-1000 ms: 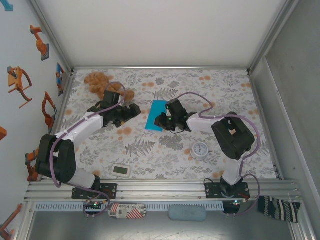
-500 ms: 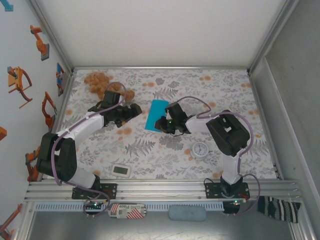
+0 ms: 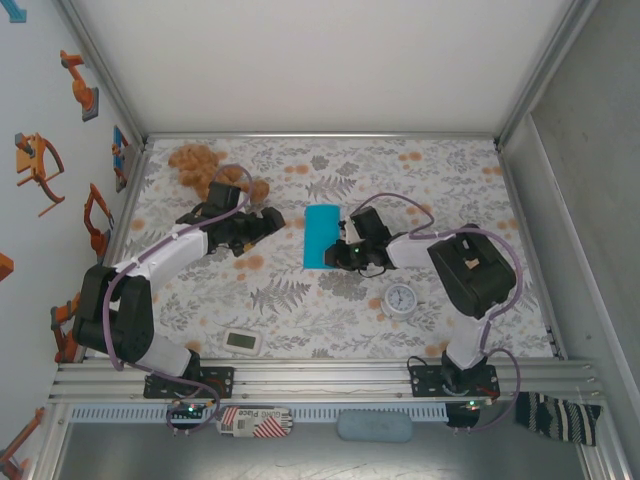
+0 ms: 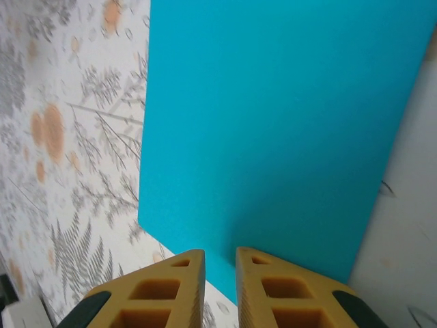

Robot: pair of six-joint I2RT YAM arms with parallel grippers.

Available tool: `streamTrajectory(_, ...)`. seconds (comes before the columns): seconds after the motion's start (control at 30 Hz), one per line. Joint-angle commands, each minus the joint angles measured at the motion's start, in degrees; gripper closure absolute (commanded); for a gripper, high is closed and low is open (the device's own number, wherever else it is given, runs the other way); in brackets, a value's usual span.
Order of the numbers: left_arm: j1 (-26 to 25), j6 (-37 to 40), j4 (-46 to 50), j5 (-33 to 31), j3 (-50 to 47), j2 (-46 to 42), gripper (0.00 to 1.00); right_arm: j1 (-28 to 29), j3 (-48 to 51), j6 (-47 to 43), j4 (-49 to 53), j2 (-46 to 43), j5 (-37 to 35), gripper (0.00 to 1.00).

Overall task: Fold a paper plane with a square sheet of paper (pick it up from the middle)
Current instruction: Move the paper to the center of the table, then third fold the triangle at the center of the table.

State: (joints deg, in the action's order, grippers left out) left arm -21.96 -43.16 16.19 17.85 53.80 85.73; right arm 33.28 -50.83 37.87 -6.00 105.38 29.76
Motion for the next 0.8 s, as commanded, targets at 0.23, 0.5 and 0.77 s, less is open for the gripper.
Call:
streamTrajectory(0.23,0.01,-4.1,-4.73,4.62,-2.88,1.57,0.03,-0.26,-0.64,10.54,-0.24,-7.81,-8.88,0.8)
streamTrajectory(0.5,-3.48,-5.9,-6.45,6.36,-2.51,4.14,0.0,-0.27,-2.73,18.55,-4.28,-1.13,-8.74,0.81)
streamTrajectory(0.77,-7.77,-7.62,-8.91,7.91,-1.12,9.17,0.1,-0.54,-4.38,18.03,4.85,2.26,-12.01,0.82)
